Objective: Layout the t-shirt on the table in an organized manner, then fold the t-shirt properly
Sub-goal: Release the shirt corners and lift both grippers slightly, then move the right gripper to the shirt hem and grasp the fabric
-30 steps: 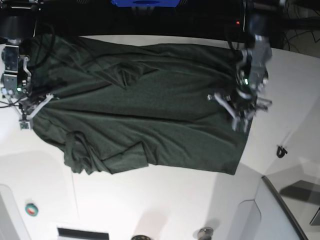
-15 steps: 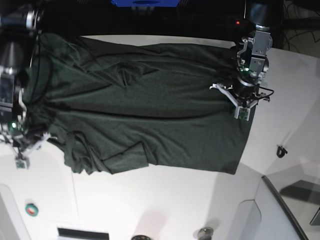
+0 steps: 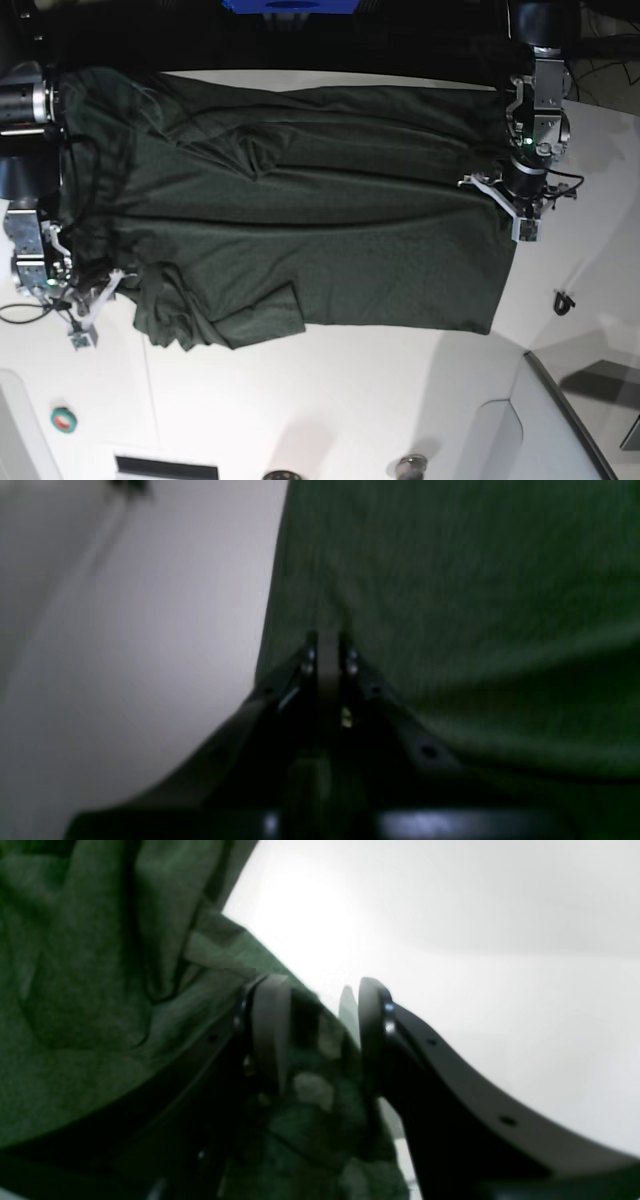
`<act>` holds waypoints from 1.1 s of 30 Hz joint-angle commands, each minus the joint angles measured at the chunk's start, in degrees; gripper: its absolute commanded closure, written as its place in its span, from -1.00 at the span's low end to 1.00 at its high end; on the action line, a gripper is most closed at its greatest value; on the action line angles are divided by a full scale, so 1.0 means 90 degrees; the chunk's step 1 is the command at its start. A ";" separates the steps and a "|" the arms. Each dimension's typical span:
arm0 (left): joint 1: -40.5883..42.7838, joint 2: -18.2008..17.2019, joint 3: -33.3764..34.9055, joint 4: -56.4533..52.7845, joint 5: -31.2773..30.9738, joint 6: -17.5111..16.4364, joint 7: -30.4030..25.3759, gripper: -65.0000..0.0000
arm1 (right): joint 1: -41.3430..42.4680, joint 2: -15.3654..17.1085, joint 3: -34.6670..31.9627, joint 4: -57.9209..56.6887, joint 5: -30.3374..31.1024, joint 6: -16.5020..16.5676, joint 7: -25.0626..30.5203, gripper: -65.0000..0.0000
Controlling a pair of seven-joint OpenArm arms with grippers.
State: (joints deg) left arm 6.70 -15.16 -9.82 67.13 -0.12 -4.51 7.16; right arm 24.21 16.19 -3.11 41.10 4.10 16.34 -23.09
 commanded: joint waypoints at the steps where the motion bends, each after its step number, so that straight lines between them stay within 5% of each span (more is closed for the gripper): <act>1: -0.0017 -0.0147 -0.0037 0.0086 -0.0021 0.0086 -0.0077 1.00 | 0.0197 0.0072 0.0019 0.0078 0.0009 0.0016 0.0119 0.32; 8: -0.0017 -0.0147 -0.0046 0.0096 -0.0031 0.0086 -0.0077 1.00 | -0.0067 0.0053 0.0048 0.0859 0.0038 0.0026 0.0080 0.33; 12: -0.0017 -0.0147 -0.0046 0.0106 -0.0031 0.0096 -0.0077 1.00 | -0.0575 -0.0377 -0.0010 0.2510 0.0028 0.0036 -0.0262 0.32; 16: -0.0017 -0.0147 -0.0046 0.0155 -0.0031 0.0116 -0.0077 1.00 | -0.0526 -0.0836 -0.0997 0.3145 0.0028 0.0036 -0.0985 0.32; 20: 0.0013 -0.0098 -0.0242 0.0243 -0.0040 0.0116 -0.0077 1.00 | -0.0106 -0.1403 -0.1915 0.2588 0.0009 0.0006 -0.0995 0.32; 26: 0.0052 -0.0079 -0.0711 0.0292 -0.0031 0.0096 -0.0068 1.00 | 0.0939 -0.2262 -0.1583 0.0263 0.0009 -0.0003 -0.0926 0.32; 33: 0.0198 -0.0118 -0.1101 0.0282 -0.0031 0.0086 -0.0068 1.00 | 0.1086 -0.2370 -0.1505 -0.0342 0.0009 -0.0003 -0.0545 0.32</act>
State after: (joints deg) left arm 9.13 -15.25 -19.46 68.77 -0.30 -4.29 8.19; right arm 32.01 -4.82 -16.91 37.15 4.01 16.53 -28.97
